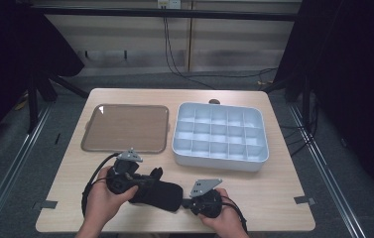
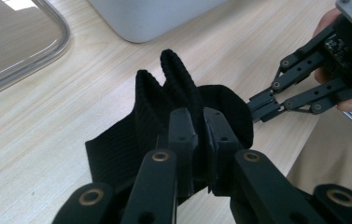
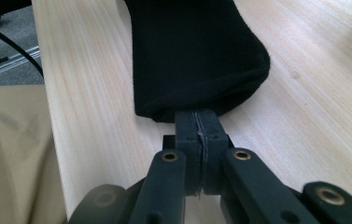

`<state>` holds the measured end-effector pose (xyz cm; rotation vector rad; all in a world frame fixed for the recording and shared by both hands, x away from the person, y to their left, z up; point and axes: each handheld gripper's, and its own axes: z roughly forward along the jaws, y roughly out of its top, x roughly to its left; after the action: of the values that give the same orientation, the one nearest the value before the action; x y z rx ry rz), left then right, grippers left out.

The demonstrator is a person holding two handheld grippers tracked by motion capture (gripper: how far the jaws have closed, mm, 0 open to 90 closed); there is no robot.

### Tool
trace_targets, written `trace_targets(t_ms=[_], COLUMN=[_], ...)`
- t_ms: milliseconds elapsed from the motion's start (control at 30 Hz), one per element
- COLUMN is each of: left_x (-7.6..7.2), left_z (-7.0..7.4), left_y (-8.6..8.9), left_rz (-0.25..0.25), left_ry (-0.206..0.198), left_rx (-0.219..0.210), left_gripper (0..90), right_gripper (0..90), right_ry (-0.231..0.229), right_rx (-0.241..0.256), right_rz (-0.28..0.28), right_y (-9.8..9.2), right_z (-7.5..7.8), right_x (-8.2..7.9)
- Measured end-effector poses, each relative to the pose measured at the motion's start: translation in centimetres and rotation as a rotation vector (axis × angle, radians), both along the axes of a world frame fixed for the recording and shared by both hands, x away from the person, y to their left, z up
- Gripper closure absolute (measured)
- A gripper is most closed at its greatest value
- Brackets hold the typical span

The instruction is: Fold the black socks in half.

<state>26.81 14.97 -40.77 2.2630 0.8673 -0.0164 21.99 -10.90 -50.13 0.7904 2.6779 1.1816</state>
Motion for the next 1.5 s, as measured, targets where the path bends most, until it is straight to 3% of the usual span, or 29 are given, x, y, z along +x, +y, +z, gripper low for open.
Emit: trace_targets(t_ms=[233,333,400,433,700,967,1133,1367,1500], left_x=[-0.3,-0.4,-0.5,-0.4,-0.7,-0.5,-0.6,-0.5,-0.5], left_z=[-0.6,-0.8,-1.1,-1.1,-1.7,-2.2,-2.5,-2.8,-3.1], left_y=[-1.0,-1.4,-1.8,-1.8,-2.6,-3.0,-3.3,-3.5,-3.8], left_rz=[-0.03,-0.058,-0.045,-0.068,-0.047,-0.08,-0.061,-0.096,-0.081], left_ry=[0.005,0.006,0.006,0.006,0.011,0.015,0.024,0.026,0.031], left_rx=[0.018,0.045,0.038,0.052,0.032,0.062,0.049,0.071,0.055], left_gripper=[83.0,83.0,83.0,83.0,83.0,83.0,83.0,83.0,82.9], right_gripper=[89.0,89.0,89.0,89.0,88.9,89.0,88.9,89.0,88.9], right_ry=[0.006,0.007,0.006,0.006,0.006,0.006,0.006,0.012,0.016], right_rx=[0.003,0.004,0.004,0.004,0.004,0.007,0.009,0.012,0.013], right_rz=[-0.005,-0.006,-0.006,-0.006,-0.004,-0.006,-0.005,-0.008,-0.01], right_y=[0.1,0.1,0.1,0.1,0.1,0.1,0.1,0.1,0.1], right_z=[0.0,0.0,0.0,0.0,0.0,-0.1,-0.1,-0.1,-0.1], right_x=[0.0,0.0,0.0,0.0,0.1,0.1,0.1,0.1,0.1])
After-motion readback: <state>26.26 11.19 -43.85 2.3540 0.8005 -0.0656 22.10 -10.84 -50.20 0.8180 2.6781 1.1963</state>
